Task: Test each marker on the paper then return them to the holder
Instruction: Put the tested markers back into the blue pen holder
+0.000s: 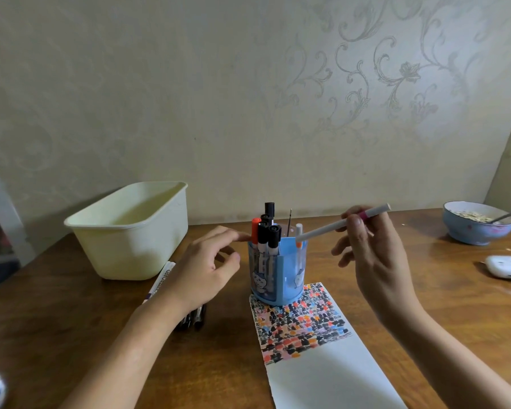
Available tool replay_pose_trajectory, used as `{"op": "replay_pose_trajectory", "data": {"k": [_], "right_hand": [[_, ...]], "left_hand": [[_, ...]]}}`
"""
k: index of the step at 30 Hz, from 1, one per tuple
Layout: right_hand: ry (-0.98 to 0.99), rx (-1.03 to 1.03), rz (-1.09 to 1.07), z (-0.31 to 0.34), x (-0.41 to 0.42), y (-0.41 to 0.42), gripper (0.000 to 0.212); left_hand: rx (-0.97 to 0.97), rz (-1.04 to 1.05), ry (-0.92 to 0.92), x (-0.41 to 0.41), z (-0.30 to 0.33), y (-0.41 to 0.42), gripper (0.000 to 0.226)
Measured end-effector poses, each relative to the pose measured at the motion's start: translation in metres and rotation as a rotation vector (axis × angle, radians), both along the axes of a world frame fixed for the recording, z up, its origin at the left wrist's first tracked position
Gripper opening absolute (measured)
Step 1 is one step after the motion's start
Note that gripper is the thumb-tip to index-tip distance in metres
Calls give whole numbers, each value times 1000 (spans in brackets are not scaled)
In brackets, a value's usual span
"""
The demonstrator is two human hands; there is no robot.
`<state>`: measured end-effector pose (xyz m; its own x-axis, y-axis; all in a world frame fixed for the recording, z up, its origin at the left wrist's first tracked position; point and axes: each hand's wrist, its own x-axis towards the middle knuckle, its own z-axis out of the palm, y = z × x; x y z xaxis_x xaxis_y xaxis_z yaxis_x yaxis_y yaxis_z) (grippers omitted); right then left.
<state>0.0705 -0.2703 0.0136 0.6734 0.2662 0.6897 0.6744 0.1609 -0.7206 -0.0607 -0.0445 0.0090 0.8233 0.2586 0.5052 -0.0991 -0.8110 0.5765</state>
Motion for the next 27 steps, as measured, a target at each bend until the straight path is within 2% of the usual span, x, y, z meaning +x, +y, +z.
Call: {"op": "replay_pose_trajectory", "data": {"k": [4,6,9,11,14,16,20,27], "right_hand": [[-55,-74,-34,-3,1,5,7],[-94,-117,-50,-3,0,8,9],[-169,-162,-75,-1,-2,13,46],[-196,-173,-101,0,-2,16,55],[-308,-233,-205,1,0,18,42],[-367,-245,-258,1,2,20,40],[-379,-241,-255,-1,2,23,50],[-429,-350,-282,-4,-1,25,34]], "left_hand": [[-1,-6,54,0,-1,0,36],[-3,-2,81,0,0,1,39],[-7,8,140,0,0,0,45],[-4,12,180,1,-1,0,50],[7,5,224,0,-2,1,55],[5,3,246,0,-2,4,57],[10,13,248,1,-4,9,59],[25,18,284,0,-4,13,63]]}}
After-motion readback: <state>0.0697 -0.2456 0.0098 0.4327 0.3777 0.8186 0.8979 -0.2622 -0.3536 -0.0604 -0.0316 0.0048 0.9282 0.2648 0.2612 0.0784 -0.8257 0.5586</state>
